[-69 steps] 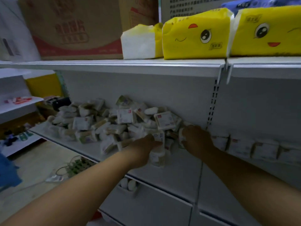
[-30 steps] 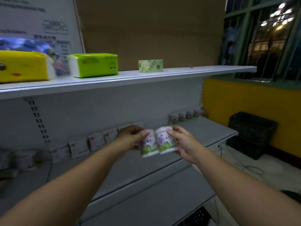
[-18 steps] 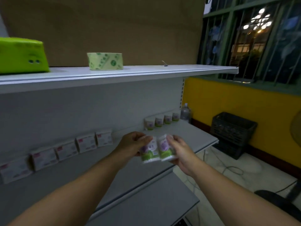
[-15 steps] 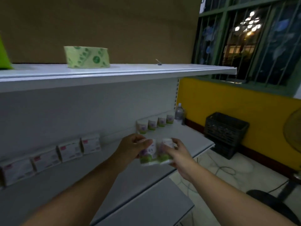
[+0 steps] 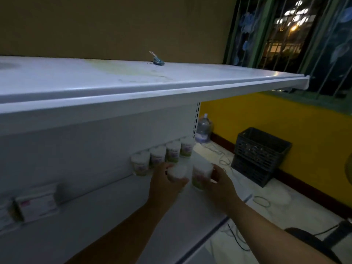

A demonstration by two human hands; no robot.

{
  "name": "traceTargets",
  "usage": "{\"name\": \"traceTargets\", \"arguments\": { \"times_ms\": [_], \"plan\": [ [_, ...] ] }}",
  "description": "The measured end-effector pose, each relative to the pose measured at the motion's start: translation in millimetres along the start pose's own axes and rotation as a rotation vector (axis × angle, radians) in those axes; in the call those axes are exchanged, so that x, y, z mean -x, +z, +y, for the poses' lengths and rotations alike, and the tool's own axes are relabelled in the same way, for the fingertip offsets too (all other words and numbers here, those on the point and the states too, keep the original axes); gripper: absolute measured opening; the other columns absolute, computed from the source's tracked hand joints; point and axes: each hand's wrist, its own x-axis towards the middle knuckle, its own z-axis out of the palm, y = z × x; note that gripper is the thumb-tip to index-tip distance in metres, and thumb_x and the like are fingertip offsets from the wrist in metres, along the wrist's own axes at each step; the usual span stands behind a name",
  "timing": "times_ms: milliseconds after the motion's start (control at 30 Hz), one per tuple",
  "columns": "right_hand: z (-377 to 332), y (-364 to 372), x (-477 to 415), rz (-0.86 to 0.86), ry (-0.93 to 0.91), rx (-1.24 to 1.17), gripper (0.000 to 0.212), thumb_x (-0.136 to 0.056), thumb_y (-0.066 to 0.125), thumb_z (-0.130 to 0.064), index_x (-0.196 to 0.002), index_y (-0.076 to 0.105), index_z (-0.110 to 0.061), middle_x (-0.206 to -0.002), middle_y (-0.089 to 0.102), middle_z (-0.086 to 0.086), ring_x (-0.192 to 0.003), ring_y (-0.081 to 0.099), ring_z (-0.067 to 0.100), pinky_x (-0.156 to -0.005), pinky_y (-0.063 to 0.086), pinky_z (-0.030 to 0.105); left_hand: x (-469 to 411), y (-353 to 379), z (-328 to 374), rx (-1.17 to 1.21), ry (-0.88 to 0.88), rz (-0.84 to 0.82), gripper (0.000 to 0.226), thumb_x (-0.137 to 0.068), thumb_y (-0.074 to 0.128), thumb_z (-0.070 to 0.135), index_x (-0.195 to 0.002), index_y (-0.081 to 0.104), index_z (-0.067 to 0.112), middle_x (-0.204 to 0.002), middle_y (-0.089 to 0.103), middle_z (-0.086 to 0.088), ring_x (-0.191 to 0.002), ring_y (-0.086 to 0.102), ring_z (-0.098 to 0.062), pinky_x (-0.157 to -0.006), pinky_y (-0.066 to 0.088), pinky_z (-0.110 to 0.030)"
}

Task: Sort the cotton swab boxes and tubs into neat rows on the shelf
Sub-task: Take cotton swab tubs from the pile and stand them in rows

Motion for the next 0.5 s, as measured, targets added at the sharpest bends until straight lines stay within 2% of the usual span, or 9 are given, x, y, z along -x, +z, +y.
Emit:
{"name": "traceTargets", "arguments": {
  "times_ms": [67,133,200,267,333,367,433,500],
  "plan": [
    [3.9,-1.1,-20.4,-0.039,-0.029,0.002,0.041,-0.079,0.074,-0.029,-0.104,0.050,-0.050,-0.093,0.059,-0.033,-0.084,0.054,-0.022,-0.063,0.043,-0.001,-11.0,16.6,-2.0,-0.034,0.043,0.079,0.056,-0.063,0.086,0.018,-0.108,0.052,0.022,-0.114,0.056,-0.004,-0.102,0.056,-0.018,-0.086,0.053,-0.039],
    [8.8,-0.9,-42.3,-0.072,-0.086,0.020,0.043,-0.080,0.073,-0.024,-0.101,0.049,-0.052,-0.091,0.060,-0.034,-0.086,0.056,-0.017,-0.064,0.042,-0.002,-19.2,32.5,-3.7,-0.059,0.092,0.165,0.055,-0.065,0.085,0.017,-0.110,0.052,0.019,-0.112,0.054,-0.003,-0.100,0.054,-0.015,-0.084,0.051,-0.032],
    [16.1,1.4,-65.6,-0.117,-0.157,0.039,0.046,-0.082,0.071,-0.021,-0.110,0.048,-0.049,-0.099,0.059,-0.027,-0.087,0.054,-0.012,-0.065,0.043,-0.001,-24.7,47.4,-5.2,-0.082,0.127,0.245,0.053,-0.067,0.083,0.017,-0.108,0.050,0.024,-0.108,0.053,0.002,-0.099,0.052,-0.012,-0.082,0.045,-0.024],
    [22.2,2.7,-86.8,-0.190,-0.174,0.019,0.046,-0.084,0.070,-0.022,-0.124,0.050,-0.034,-0.110,0.060,-0.010,-0.089,0.055,-0.011,-0.066,0.044,0.001,-29.5,60.7,-4.9,-0.092,0.142,0.347,0.054,-0.067,0.083,0.015,-0.105,0.047,0.031,-0.101,0.052,0.013,-0.097,0.051,-0.005,-0.079,0.040,-0.012],
    [28.8,2.4,-104.6,-0.256,-0.221,0.035,0.048,-0.085,0.069,-0.026,-0.127,0.049,-0.027,-0.118,0.059,-0.004,-0.097,0.057,-0.007,-0.078,0.047,0.008,-36.0,72.0,-3.2,-0.084,0.135,0.446,0.056,-0.066,0.083,0.013,-0.099,0.046,0.041,-0.098,0.050,0.025,-0.089,0.050,0.005,-0.073,0.037,0.000],
    [30.5,2.1,-111.7,-0.285,-0.249,0.068,0.050,-0.085,0.068,-0.029,-0.131,0.048,-0.024,-0.123,0.057,-0.004,-0.105,0.056,0.000,-0.088,0.048,0.018,-39.1,77.4,-3.2,-0.064,0.124,0.485,0.056,-0.066,0.083,0.013,-0.097,0.047,0.044,-0.098,0.051,0.028,-0.086,0.051,0.009,-0.072,0.037,0.001],
    [33.0,1.3,-122.5,-0.348,-0.299,0.109,0.056,-0.087,0.064,-0.035,-0.137,0.044,-0.020,-0.131,0.054,-0.002,-0.120,0.051,0.013,-0.102,0.043,0.035,-43.4,86.0,-5.1,-0.012,0.092,0.534,0.058,-0.067,0.083,0.013,-0.103,0.049,0.043,-0.102,0.057,0.023,-0.092,0.054,0.012,-0.076,0.042,-0.004],
    [36.8,3.1,-129.8,-0.396,-0.304,0.085,0.055,-0.088,0.060,-0.037,-0.137,0.044,-0.018,-0.132,0.054,0.001,-0.123,0.050,0.017,-0.103,0.042,0.039,-46.1,91.0,-12.1,-0.026,0.089,0.553,0.058,-0.068,0.083,0.013,-0.116,0.053,0.029,-0.111,0.061,0.011,-0.102,0.058,0.002,-0.084,0.049,-0.017]
  ]
}}
